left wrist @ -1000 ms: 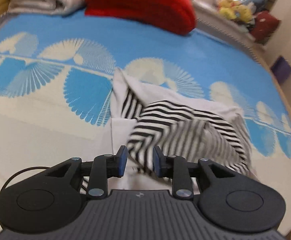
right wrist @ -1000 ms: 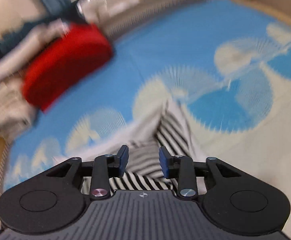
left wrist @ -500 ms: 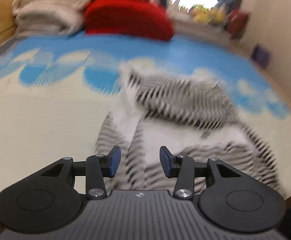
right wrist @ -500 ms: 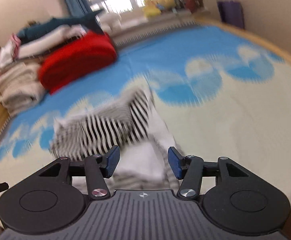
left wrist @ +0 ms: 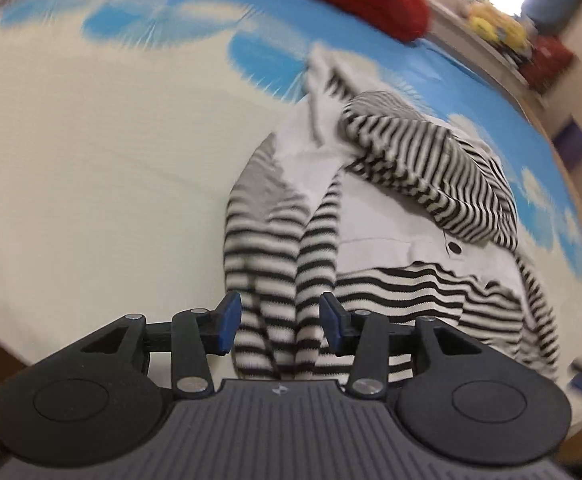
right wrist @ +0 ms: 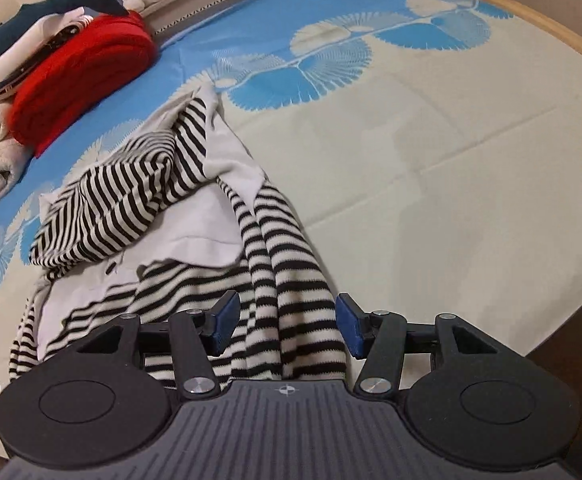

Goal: Fold small clothes

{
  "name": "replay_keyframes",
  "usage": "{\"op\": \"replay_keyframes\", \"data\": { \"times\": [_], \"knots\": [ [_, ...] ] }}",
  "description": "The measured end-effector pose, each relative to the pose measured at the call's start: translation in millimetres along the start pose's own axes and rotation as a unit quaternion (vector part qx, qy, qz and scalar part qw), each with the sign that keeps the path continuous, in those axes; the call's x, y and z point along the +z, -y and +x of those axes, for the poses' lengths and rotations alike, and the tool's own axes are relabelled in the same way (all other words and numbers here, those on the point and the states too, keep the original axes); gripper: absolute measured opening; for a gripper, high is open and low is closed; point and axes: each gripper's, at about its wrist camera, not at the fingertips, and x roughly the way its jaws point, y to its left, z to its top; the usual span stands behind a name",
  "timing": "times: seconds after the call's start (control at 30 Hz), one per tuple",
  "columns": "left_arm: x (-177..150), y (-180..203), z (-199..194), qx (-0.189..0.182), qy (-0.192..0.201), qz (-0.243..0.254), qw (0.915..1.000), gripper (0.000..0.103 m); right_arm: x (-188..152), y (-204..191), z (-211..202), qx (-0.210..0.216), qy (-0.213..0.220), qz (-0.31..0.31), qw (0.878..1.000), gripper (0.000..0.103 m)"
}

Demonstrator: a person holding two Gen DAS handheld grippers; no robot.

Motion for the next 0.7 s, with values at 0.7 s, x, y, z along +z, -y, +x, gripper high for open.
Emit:
{"op": "replay_keyframes", "data": {
  "times": [0.7],
  "knots": [
    [-17, -5, 47, 0.003, -0.076, -0.072, 0.9945, 0.065, -18, 6, 39, -0.012, -0.085, 0.020, 0.996, 0.060]
  ]
}}
